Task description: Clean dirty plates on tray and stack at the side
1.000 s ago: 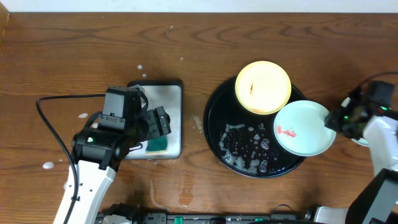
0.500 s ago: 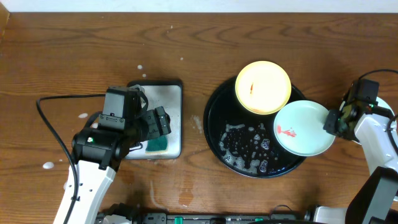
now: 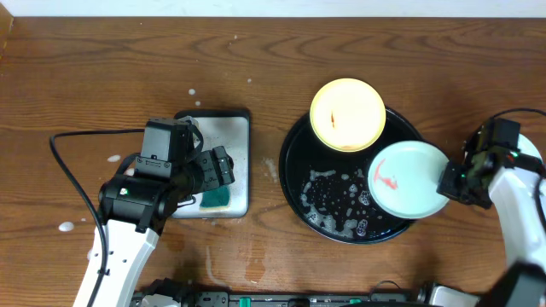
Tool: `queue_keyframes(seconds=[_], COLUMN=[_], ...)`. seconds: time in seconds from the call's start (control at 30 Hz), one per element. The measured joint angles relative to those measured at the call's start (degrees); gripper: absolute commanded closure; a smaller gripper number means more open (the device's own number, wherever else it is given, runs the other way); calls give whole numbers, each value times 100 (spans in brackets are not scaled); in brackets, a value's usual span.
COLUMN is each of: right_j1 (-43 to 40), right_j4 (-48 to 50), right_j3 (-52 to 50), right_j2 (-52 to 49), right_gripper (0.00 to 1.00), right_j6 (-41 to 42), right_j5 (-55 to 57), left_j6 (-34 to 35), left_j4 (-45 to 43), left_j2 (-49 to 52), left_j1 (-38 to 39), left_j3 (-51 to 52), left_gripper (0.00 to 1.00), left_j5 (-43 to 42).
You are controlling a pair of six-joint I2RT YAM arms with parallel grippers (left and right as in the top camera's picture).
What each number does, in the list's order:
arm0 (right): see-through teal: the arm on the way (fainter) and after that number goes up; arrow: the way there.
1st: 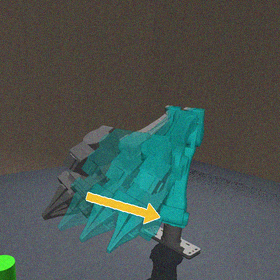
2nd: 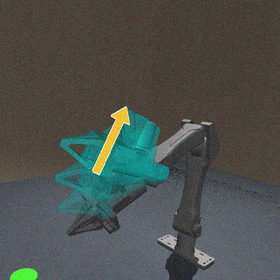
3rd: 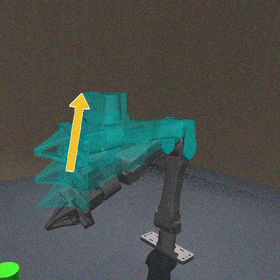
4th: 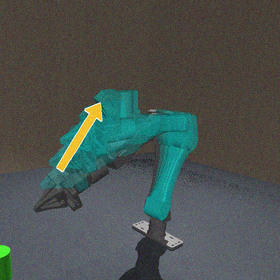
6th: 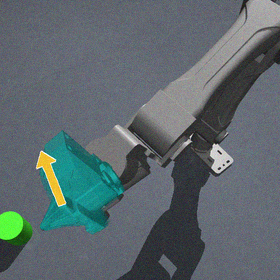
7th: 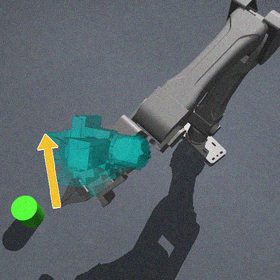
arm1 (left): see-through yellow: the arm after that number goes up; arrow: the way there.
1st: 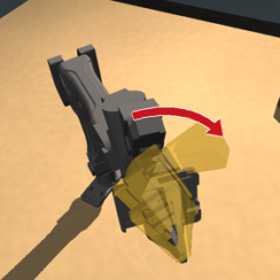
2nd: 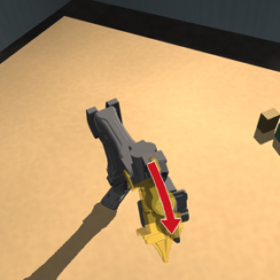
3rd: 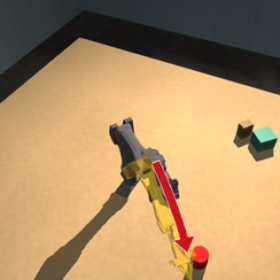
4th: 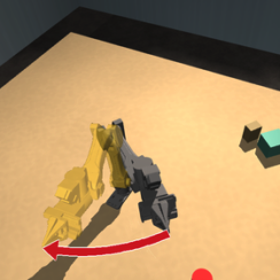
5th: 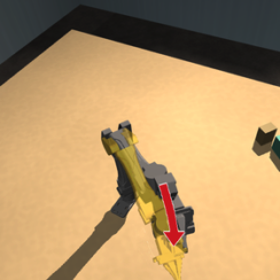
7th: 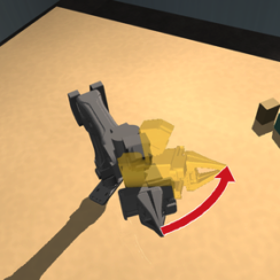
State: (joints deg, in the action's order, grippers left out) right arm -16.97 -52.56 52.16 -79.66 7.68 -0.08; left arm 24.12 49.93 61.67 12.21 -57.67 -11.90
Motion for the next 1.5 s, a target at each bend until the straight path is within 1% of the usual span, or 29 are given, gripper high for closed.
queue_keyframes(seconds=[0.13,0.2,0.27,0.37,0.5,0.53,0.6,0.63,0.7,0.83,0.87,0.9,1.0,1.07,1.27,1.4,1.5], right_j1=[92,275,525,997,1604,1718,1884,1950,2004,2035,2033,2033,2033,2033,2035,2035,2035], right_j4=[-535,-706,-678,-243,1036,1290,1572,1655,1679,1156,1025,916,678,605,177,-138,-376], right_j3=[136,136,83,-295,-1163,-1346,-1574,-1624,-1589,-981,-741,-472,87,264,321,321,321], right_j2=[772,940,960,944,813,772,721,713,721,804,855,927,1137,1248,1296,1296,1296], right_gripper=[99,99,99,99,99,94,73,67,62,58,57,57,57,57,58,58,57], right_j6=[0,-2,2,151,573,662,782,754,601,216,142,74,-52,-87,-144,-146,-168], right_j5=[-310,-516,-708,-935,-1084,-1086,-1113,-1119,-1152,-1147,-1152,-1154,-1165,-1207,-1403,-1453,-1464], left_j6=[0,0,0,0,0,0,0,0,2,2,2,0,-7,-7,7,-9,13], left_j4=[0,-2,-4,-4,-2,-4,-4,-2,46,195,216,236,181,-15,-944,-1499,-1733], left_j2=[0,0,0,0,2,2,2,2,2,7,15,35,166,339,1502,2485,2990], left_j1=[0,0,0,0,0,0,0,0,0,0,0,0,0,0,0,0,0], left_j3=[0,0,0,0,0,0,0,0,0,0,0,2,50,212,826,890,890], left_gripper=[12,12,12,12,12,12,12,12,12,13,17,18,20,19,35,46,62], left_j5=[-2,0,0,0,0,0,-2,-17,-94,-192,-170,-140,98,317,649,723,778])
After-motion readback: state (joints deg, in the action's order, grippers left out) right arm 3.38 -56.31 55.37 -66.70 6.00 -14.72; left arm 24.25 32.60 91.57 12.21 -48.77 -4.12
